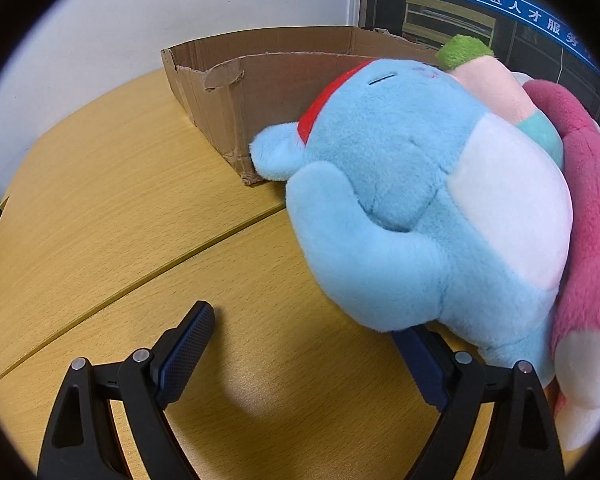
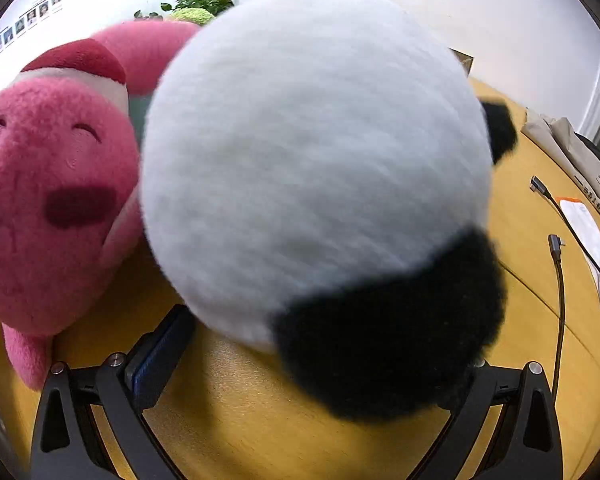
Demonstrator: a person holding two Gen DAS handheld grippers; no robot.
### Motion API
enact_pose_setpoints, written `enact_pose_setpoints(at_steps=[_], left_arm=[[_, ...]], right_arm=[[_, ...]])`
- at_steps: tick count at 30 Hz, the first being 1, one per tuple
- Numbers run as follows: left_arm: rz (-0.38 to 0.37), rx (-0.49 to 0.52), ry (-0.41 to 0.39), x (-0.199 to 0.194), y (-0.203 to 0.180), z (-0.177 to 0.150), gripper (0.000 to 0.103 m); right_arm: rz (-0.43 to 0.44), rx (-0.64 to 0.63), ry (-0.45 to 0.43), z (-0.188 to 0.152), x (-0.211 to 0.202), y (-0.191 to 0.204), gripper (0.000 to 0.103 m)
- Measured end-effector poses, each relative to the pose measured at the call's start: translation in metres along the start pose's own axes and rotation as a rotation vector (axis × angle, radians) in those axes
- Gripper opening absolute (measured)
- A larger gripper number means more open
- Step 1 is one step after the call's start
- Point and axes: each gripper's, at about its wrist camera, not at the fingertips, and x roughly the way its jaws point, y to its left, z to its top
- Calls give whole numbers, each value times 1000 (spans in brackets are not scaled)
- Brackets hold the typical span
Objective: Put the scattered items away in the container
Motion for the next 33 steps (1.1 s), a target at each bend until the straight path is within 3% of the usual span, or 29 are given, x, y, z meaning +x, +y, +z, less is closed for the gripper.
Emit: enact_pose_setpoints(at_steps=[15, 16, 17, 25, 29, 33], left_arm=[[0, -1, 1, 2, 0, 1, 90], [-5, -1, 3, 3, 0, 2, 93], [-4, 3, 14, 7, 0, 3, 103], [29, -30, 22, 0, -7, -3, 103], [110, -140, -5, -36, -12, -32, 102], [241, -296, -192, -127, -45, -62, 102]], right_arm=[[0, 2, 1, 1, 2, -3, 103], [0, 2, 1, 1, 2, -3, 103], [0, 2, 1, 1, 2, -3, 103], [-46, 62, 4, 10, 5, 1, 103], [-88, 100, 59, -12, -19, 9, 103], [-284, 195, 16, -46, -83, 19, 103]])
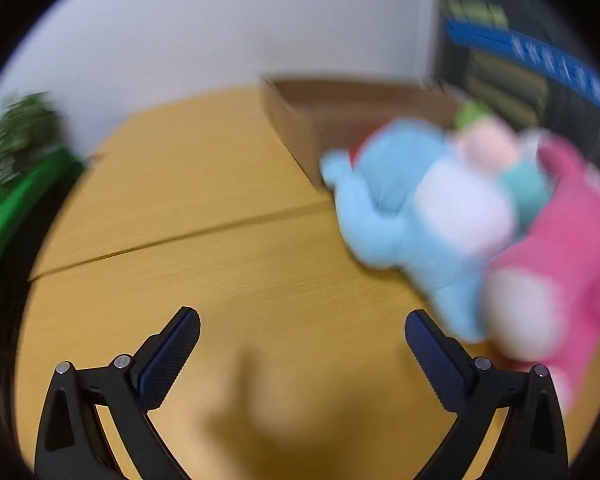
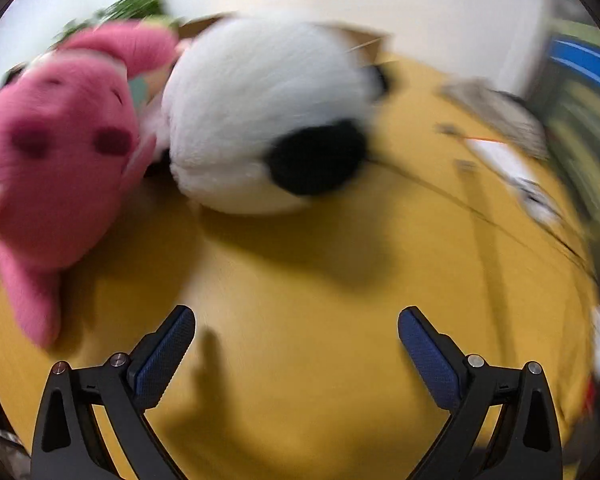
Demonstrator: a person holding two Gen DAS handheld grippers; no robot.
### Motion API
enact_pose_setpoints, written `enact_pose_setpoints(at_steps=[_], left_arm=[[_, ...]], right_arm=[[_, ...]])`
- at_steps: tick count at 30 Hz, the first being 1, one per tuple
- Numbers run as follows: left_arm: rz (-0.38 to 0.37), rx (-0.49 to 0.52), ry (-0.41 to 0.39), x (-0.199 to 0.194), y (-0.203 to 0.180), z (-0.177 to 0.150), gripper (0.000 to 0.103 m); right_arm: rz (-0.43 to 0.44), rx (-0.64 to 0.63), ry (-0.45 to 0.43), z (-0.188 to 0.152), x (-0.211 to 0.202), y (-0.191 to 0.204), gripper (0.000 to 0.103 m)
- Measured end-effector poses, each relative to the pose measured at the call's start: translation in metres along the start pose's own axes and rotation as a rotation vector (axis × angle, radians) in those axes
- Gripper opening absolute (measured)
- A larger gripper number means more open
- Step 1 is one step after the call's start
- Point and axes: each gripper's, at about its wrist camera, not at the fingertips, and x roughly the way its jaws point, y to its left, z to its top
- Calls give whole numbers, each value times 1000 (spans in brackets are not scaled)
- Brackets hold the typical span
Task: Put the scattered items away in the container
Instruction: 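Move both grippers toward the pink plush bear on the table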
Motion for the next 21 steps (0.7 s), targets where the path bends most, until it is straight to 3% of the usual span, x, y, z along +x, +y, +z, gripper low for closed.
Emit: enact_pose_setpoints(at_steps=[4, 8, 10, 13, 16, 21], left_arm=[[81, -169, -95, -79, -37, -6, 102], [-48, -211, -100, -108, -75, 1, 102], [-103, -207, -107, -107, -106, 5, 102], [-116, -184, -123, -104, -144, 10, 102], [-114, -190, -111, -99, -169, 7, 102], [-93, -156, -95, -93, -192, 2, 102]], right_arm=[[-55, 159, -205, -7, -90, 5, 103], [-39, 240, -373, 6, -131, 63, 103], [3, 264, -392, 23, -136, 97, 103], [87, 315, -376, 41, -126, 143, 103], [63, 359, -340, 41, -122, 178, 103], [-2, 371, -299, 35, -115, 192, 103]])
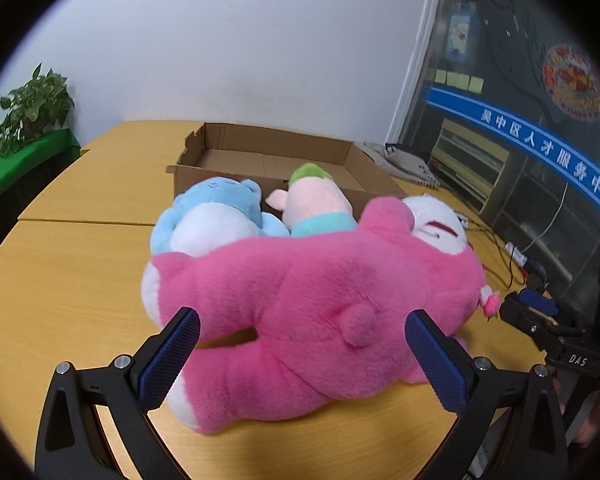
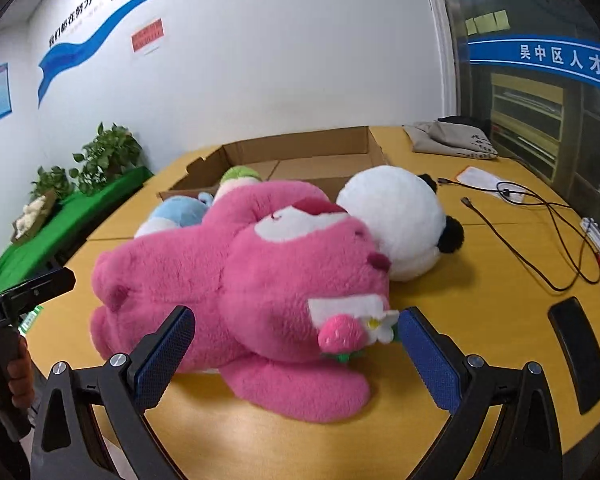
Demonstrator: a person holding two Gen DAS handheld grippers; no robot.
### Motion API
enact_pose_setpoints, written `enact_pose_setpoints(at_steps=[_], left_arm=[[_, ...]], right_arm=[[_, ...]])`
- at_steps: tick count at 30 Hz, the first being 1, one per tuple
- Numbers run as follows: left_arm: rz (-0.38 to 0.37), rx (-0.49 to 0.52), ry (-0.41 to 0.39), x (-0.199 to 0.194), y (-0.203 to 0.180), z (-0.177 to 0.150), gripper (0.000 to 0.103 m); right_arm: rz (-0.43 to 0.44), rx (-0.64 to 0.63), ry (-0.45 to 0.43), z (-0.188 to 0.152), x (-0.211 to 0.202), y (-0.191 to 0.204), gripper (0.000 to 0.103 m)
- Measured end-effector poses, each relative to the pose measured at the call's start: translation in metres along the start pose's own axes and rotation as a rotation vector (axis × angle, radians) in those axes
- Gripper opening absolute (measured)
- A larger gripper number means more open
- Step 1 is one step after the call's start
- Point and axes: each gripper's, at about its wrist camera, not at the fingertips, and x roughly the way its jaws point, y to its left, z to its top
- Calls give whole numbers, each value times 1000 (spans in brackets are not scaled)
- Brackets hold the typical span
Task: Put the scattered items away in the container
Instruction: 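Move both grippers toward the pink plush bear on the table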
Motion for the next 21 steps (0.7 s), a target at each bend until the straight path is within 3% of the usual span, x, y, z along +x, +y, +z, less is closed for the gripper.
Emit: enact_pose_setpoints(at_steps=[12, 21], left_arm=[[-28, -20, 45, 20, -4, 1, 102], [-60, -43, 75, 35, 1, 6, 102]], right_arm=[[-76, -11, 11, -4, -4, -11, 103], [-49, -38, 34, 5, 14, -12, 103]])
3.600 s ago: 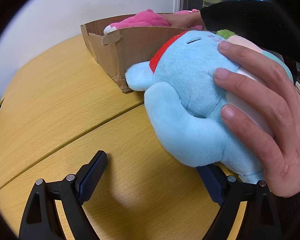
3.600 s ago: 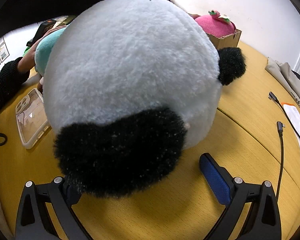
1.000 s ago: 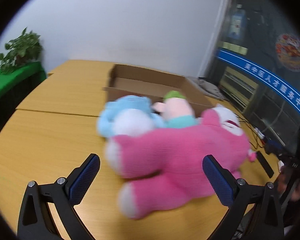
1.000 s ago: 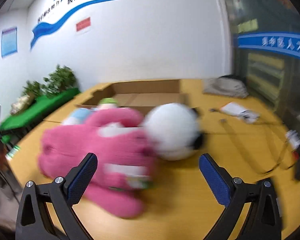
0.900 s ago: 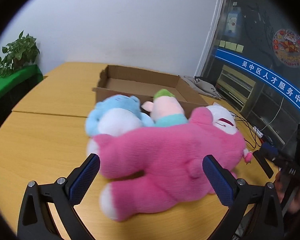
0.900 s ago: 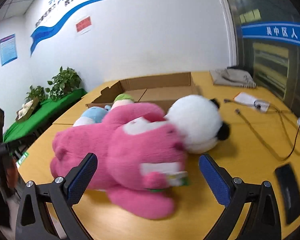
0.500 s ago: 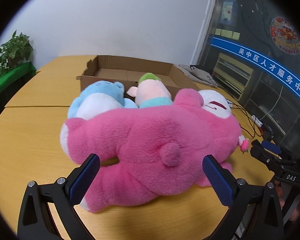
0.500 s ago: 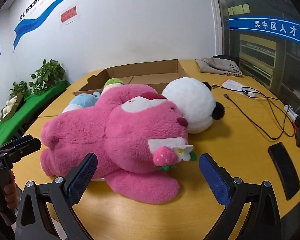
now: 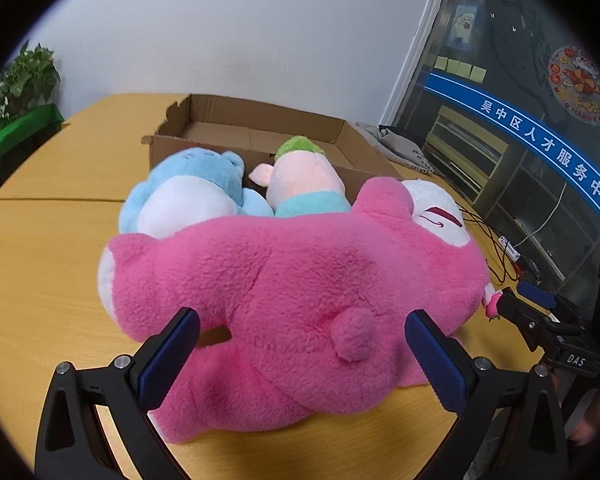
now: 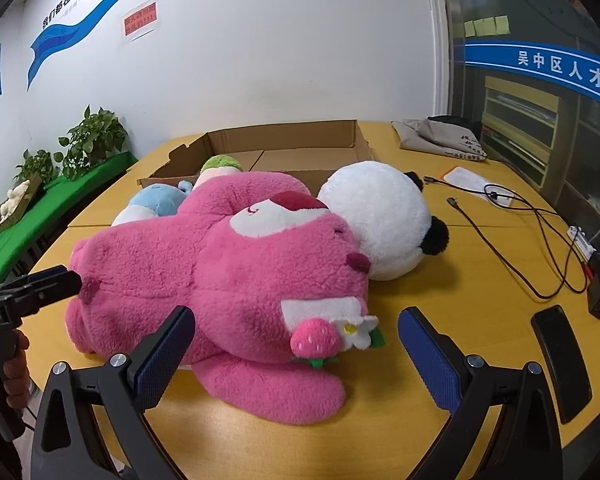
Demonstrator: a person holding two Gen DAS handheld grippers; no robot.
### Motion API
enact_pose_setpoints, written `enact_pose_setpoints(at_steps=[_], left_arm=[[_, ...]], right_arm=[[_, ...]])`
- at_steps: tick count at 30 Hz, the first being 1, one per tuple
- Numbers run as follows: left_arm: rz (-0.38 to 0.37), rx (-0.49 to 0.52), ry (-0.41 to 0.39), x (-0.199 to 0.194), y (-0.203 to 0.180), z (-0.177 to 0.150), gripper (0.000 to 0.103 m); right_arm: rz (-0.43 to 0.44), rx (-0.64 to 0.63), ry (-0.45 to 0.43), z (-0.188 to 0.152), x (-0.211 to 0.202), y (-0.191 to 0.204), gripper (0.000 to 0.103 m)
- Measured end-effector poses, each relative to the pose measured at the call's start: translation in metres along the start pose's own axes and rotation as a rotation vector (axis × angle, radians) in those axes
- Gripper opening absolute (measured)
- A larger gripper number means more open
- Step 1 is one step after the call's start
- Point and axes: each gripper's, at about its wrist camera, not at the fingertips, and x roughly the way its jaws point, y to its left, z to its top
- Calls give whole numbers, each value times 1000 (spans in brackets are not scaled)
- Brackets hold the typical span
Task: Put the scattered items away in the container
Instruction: 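Move both grippers toward the pink plush bear on the table, then close the right gripper on the pink bear while the left gripper grips it too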
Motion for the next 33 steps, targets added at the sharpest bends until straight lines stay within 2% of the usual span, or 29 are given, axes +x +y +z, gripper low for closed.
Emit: enact_pose_setpoints(at_steps=[5, 10, 20, 33], left_arm=[[-43, -8, 26, 14, 5, 0, 102], [-54, -12, 33, 16, 7, 1, 102], [-72, -28, 33, 17, 10, 2, 102], [-129, -39, 89, 41, 18, 3, 102]], right_arm=[[-3, -6, 29, 3, 17, -6, 103], [1, -2, 49, 3, 26, -10, 103], [-5, -18, 60, 6, 31, -7, 103], [0, -10, 75, 10, 39, -11, 103]])
